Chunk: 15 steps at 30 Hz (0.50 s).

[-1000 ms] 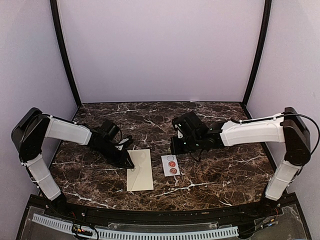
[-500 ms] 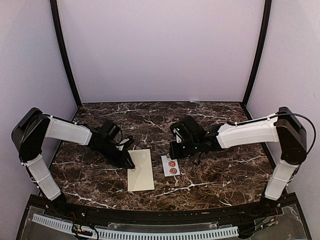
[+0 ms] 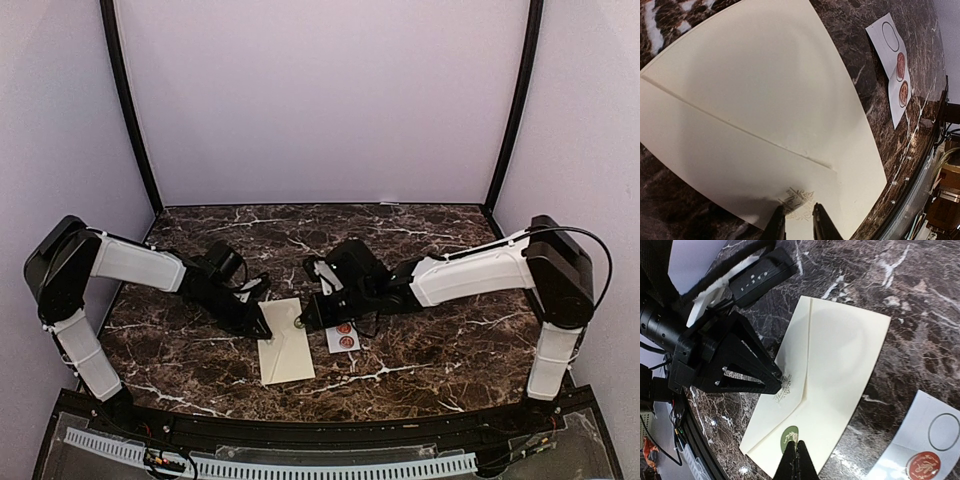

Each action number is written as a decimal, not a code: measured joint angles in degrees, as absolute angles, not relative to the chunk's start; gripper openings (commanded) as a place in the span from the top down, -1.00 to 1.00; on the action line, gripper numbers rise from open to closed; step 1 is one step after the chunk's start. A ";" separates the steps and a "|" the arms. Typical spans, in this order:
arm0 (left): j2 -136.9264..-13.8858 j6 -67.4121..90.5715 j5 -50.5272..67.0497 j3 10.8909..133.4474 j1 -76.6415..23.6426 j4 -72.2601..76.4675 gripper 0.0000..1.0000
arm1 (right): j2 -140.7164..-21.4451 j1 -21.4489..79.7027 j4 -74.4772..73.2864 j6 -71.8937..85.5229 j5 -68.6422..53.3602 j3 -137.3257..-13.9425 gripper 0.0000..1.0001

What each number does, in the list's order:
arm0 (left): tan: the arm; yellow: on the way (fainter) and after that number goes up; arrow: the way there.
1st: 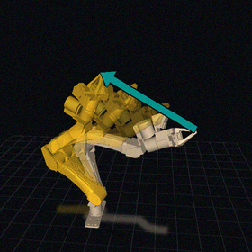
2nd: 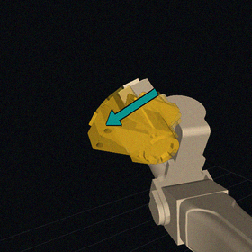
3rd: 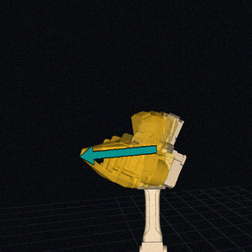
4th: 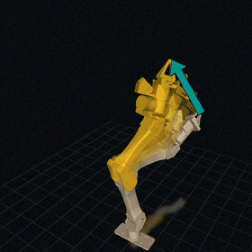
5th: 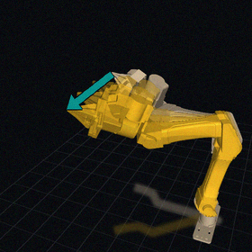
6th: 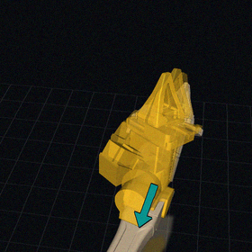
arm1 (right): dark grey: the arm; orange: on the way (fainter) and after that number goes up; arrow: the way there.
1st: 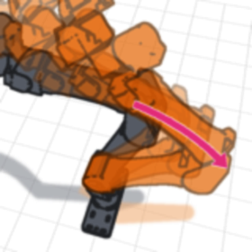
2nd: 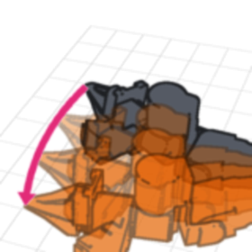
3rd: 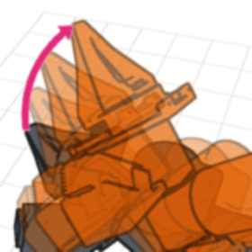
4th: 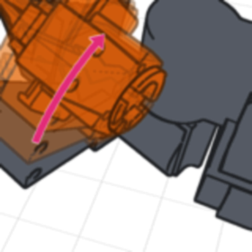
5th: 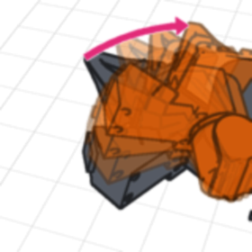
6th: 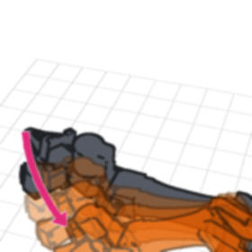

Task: Place the letter into the envelope and seal it

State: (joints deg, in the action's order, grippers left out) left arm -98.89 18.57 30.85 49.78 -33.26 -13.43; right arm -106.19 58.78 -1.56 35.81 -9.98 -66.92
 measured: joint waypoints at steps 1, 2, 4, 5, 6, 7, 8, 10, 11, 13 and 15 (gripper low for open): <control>-98.89 18.57 30.85 49.78 -33.30 -13.41 0.60 | -107.13 59.02 -1.26 35.68 -10.59 -67.46 1.00; -98.89 18.59 30.83 49.78 -33.34 -13.39 0.60 | -108.07 59.27 -1.21 35.55 -11.00 -68.01 1.00; -98.89 18.57 30.83 49.78 -33.39 -13.39 0.60 | -110.13 59.61 -1.04 35.35 -12.01 -69.23 1.00; -98.89 18.57 30.83 49.78 -33.39 -13.39 0.60 | -110.83 59.70 -1.04 35.29 -12.32 -69.63 1.00; -98.89 18.57 30.83 49.78 -33.39 -13.39 0.61 | -111.57 59.79 -1.02 35.20 -12.69 -70.08 1.00; -98.89 18.57 30.83 49.78 -33.39 -13.39 0.60 | -112.29 59.86 -1.02 35.14 -13.06 -70.61 1.00; -98.89 18.57 30.81 49.78 -33.41 -13.39 0.61 | -113.08 59.90 -0.91 35.07 -13.39 -71.24 1.00; -98.89 18.57 30.79 49.78 -33.41 -13.39 0.61 | -114.21 60.01 -0.71 34.98 -13.89 -72.12 1.00; -98.89 18.57 30.76 49.78 -33.43 -13.39 0.61 | -114.67 60.05 -0.60 34.96 -14.11 -72.51 1.00; -98.89 18.57 30.70 49.78 -33.45 -13.39 0.61 | -115.39 60.12 -0.45 34.96 -14.39 -73.25 1.00; -98.89 18.57 30.63 49.80 -33.54 -13.39 0.61 | -116.09 60.18 -0.30 34.98 -14.59 -74.00 1.00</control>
